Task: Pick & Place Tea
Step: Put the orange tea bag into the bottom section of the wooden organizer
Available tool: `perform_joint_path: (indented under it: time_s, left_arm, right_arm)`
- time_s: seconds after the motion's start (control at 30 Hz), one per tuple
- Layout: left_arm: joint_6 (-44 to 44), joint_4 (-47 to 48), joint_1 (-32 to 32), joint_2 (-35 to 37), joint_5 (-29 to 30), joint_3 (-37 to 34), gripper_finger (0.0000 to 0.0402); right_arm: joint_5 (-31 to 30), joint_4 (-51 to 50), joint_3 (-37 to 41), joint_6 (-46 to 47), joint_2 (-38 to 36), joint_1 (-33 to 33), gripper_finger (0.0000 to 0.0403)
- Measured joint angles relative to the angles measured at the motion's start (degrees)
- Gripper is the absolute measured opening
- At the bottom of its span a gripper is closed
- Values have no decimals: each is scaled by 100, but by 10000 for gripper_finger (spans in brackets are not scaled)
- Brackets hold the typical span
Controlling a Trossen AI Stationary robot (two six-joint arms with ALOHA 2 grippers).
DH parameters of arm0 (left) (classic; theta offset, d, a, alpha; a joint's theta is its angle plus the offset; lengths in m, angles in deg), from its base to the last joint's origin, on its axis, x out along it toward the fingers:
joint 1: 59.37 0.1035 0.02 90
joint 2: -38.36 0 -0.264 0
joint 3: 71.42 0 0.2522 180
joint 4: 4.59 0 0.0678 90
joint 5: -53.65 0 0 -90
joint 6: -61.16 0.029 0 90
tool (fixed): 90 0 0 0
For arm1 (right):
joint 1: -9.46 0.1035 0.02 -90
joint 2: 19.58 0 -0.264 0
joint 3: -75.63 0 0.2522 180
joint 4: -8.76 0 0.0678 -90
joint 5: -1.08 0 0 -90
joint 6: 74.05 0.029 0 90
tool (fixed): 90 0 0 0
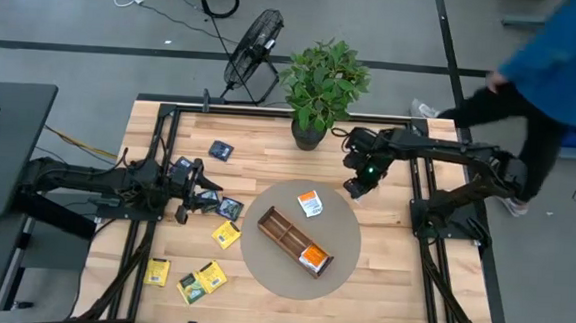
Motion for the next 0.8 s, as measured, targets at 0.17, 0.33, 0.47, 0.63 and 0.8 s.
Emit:
perform_joint_path:
  time_s: [0.17, 0.33, 0.47, 0.63, 0.8]
  left_arm:
    - [9, 0, 0, 1, 50, -1, 183]
    - [26, 0, 0, 1, 261, 0, 183]
    - [24, 0, 0, -1, 407, 0, 183]
    - [22, -31, 0, -78, 407, 1, 183]
    - [9, -515, 0, -548, 397, 3, 183]
  right_arm:
    - [372, 377, 0, 274, 0, 383, 0]
    - [672, 799, -52, 566, 0, 725, 0]
    - [855, 986, -302, 702, -2, 998, 0]
    - [1021, 1418, -659, 1027, 6, 1307, 0]
    - [1101, 1707, -776, 1338, 24, 1601, 0]
